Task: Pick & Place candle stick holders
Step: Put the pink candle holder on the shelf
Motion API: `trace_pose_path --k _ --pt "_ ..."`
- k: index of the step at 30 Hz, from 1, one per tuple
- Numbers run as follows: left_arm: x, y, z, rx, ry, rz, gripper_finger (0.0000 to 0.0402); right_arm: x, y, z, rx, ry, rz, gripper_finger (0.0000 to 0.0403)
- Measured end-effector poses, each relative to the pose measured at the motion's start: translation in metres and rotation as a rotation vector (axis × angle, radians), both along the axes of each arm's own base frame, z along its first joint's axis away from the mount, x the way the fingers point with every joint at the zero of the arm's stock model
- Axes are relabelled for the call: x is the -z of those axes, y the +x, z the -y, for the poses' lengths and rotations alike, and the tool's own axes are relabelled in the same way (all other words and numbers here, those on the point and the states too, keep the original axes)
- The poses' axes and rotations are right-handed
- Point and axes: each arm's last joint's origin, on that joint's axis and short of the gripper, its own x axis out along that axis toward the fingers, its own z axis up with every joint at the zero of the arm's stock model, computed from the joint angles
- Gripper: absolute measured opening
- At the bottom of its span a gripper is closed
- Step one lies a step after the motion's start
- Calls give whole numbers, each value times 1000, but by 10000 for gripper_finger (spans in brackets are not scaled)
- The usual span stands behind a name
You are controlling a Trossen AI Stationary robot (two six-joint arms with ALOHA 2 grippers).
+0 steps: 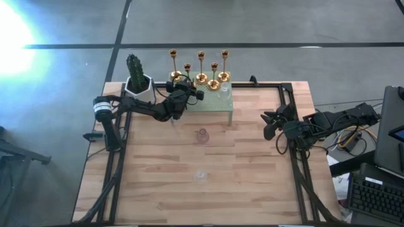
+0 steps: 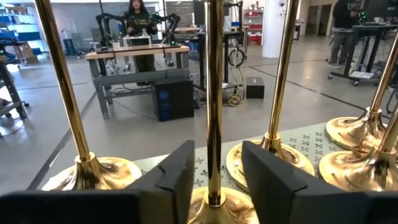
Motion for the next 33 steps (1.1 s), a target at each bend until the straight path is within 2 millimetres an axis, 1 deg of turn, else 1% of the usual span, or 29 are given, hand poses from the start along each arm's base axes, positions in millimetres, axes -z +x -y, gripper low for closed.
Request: trace_pose_path --k 5,10,13,20,23,28,31,33 --pt "-1 0 2 2 1 1 177 0 0 0 0 0 0 94" --pt "-7 0 9 -12 6 -11 204 0 0 0 0 0 0 85" --pt "-14 -1 16 -23 17 -22 211 0 0 0 -4 4 -1 81" --pt "-27 -4 40 5 2 -77 211 0 0 0 -13 13 -4 79" --pt "-34 -8 54 3 -7 -123 211 0 0 0 -17 16 -4 82" --pt "-49 -19 88 35 -10 -199 211 1 0 -1 -29 27 -7 89" --pt "-60 -31 112 83 -10 -246 211 1 0 -1 -30 28 -9 92" --pt "-67 -42 129 159 -21 -282 211 2 0 -1 -31 28 -12 93"
